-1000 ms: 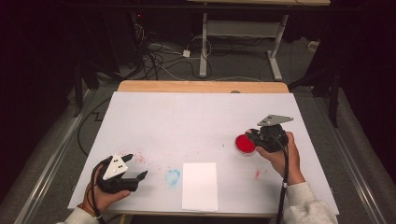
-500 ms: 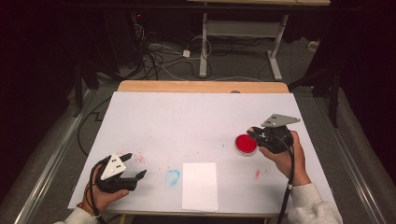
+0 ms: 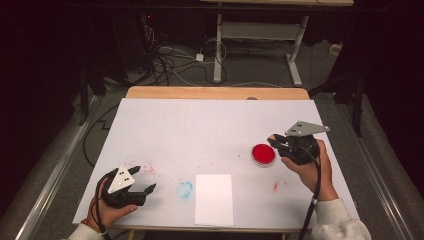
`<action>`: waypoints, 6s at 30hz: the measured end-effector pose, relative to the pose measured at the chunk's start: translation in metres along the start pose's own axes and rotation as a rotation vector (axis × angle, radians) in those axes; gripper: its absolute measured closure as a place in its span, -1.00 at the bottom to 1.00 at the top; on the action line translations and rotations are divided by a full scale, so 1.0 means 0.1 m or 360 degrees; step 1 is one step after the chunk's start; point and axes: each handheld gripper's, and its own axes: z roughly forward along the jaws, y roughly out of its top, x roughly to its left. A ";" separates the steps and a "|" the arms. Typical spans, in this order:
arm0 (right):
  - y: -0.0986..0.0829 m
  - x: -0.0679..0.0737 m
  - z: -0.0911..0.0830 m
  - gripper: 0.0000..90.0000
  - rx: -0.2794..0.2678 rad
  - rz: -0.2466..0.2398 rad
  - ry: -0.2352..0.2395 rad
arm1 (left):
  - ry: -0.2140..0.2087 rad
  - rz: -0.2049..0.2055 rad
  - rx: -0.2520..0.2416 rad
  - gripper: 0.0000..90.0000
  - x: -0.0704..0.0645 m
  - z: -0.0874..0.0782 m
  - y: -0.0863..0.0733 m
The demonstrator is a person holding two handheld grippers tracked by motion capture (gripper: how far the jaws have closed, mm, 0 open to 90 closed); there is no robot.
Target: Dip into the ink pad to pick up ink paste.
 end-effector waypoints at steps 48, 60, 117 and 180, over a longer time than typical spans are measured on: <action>-0.39 0.05 0.84 0.70 0.0387 0.0059 0.0045 | -0.0040 0.0069 0.0078 -0.55 -0.08 0.05 0.02; -0.43 0.02 0.84 0.70 0.0360 0.0118 0.0072 | -0.0039 0.0076 0.0076 -0.55 -0.09 0.04 0.02; -0.31 -0.02 0.72 0.69 0.0280 0.0087 0.0024 | -0.0046 0.0086 0.0111 -0.53 -0.09 0.07 0.01; -0.14 -0.08 0.13 0.70 -0.0011 0.0102 0.0013 | -0.0043 0.0076 0.0096 -0.54 -0.09 0.05 0.03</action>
